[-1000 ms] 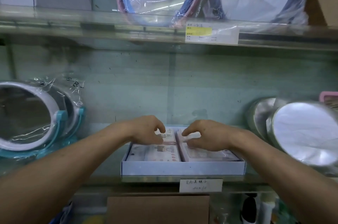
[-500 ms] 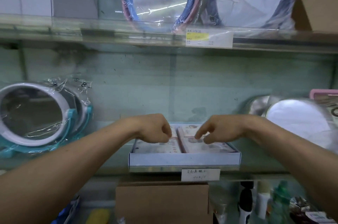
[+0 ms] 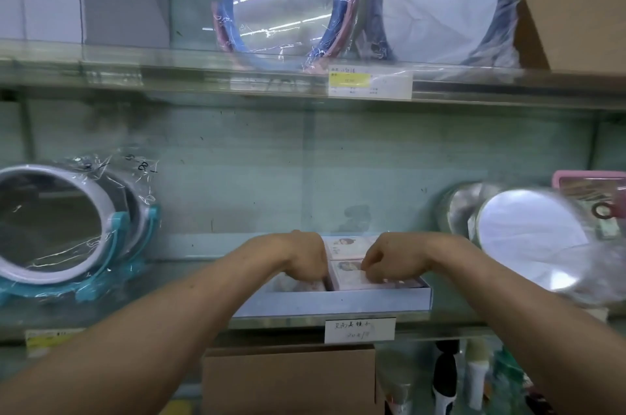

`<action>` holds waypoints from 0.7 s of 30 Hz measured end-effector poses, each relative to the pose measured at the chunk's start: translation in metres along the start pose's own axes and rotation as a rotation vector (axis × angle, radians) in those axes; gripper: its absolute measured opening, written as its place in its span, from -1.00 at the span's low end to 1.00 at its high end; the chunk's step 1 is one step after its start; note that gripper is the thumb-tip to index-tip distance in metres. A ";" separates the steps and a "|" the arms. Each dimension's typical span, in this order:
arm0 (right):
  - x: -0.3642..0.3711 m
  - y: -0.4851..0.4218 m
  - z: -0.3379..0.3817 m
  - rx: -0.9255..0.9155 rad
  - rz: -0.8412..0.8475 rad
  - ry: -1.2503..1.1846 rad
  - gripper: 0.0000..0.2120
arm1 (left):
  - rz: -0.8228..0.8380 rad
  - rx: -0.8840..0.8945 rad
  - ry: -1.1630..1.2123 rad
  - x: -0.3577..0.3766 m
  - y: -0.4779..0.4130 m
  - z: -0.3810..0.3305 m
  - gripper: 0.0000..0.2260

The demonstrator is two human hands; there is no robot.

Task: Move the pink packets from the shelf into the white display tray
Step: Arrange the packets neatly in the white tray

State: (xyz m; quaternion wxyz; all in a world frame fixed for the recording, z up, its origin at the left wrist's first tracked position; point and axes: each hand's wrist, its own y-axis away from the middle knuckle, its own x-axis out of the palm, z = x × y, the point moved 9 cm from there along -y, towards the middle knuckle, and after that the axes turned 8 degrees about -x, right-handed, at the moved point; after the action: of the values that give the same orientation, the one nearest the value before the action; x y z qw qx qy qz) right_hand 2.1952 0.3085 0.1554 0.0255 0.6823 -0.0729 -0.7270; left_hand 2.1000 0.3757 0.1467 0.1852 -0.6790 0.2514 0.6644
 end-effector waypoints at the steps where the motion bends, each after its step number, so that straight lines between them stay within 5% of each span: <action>1: 0.001 0.001 0.000 0.000 0.002 0.005 -0.70 | 0.014 -0.001 -0.023 0.002 -0.001 -0.003 -0.72; 10: 0.000 -0.002 -0.001 0.010 -0.019 -0.026 -0.69 | 0.249 -0.067 -0.072 0.015 0.006 -0.017 -0.65; 21: -0.001 0.000 -0.002 -0.040 -0.061 -0.027 -0.65 | 0.262 0.022 0.132 0.030 0.010 -0.015 -0.50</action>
State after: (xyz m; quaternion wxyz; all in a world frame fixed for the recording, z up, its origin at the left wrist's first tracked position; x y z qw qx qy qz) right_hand 2.1975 0.3081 0.1560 0.0160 0.6736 -0.0376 -0.7379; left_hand 2.1058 0.3559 0.1187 0.0873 -0.6805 0.3568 0.6340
